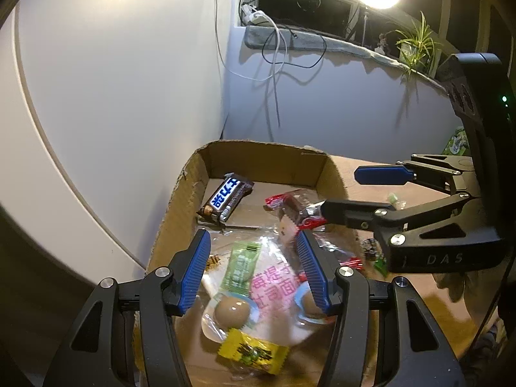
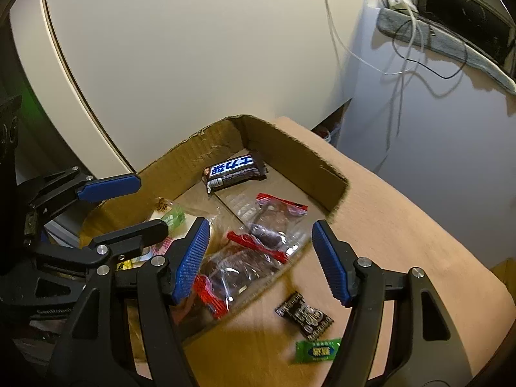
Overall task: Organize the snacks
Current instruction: 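Withdraw both grippers from the box toward the Snickers bar and green packet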
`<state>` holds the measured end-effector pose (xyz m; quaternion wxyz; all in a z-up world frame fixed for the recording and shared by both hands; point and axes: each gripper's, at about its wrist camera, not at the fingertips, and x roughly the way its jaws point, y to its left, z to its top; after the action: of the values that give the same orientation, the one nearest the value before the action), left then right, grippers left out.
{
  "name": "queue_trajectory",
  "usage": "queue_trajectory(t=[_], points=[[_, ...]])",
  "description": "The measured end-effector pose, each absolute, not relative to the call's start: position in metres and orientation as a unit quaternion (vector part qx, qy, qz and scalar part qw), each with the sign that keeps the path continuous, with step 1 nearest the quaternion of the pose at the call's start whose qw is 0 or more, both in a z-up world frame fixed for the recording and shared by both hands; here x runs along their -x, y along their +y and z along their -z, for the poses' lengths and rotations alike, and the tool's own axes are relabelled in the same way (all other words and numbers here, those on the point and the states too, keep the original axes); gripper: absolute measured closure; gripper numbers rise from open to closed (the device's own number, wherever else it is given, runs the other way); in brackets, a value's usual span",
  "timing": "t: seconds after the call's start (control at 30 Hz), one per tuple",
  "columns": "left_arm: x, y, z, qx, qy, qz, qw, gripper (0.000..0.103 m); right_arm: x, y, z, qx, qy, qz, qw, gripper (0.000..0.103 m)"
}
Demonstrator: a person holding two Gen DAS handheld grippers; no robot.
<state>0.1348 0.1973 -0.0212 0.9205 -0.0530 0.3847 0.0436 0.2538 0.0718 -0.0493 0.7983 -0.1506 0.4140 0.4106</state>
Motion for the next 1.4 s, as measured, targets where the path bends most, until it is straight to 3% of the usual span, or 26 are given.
queue_trajectory(t=[0.5, 0.97, 1.4], points=[[-0.124, 0.119, 0.011, 0.042, 0.375, 0.014, 0.926, 0.047, -0.240, -0.042, 0.037, 0.097, 0.415, -0.385, 0.819, 0.034], [-0.147, 0.041, 0.050, 0.033, 0.420, 0.072, 0.904, 0.047, -0.239, -0.151, 0.075, 0.095, 0.458, -0.344, 0.814, 0.034], [-0.179, 0.034, 0.086, 0.042, 0.459, 0.058, 0.885, 0.049, -0.245, -0.168, 0.109, 0.112, 0.483, -0.369, 0.786, 0.039]])
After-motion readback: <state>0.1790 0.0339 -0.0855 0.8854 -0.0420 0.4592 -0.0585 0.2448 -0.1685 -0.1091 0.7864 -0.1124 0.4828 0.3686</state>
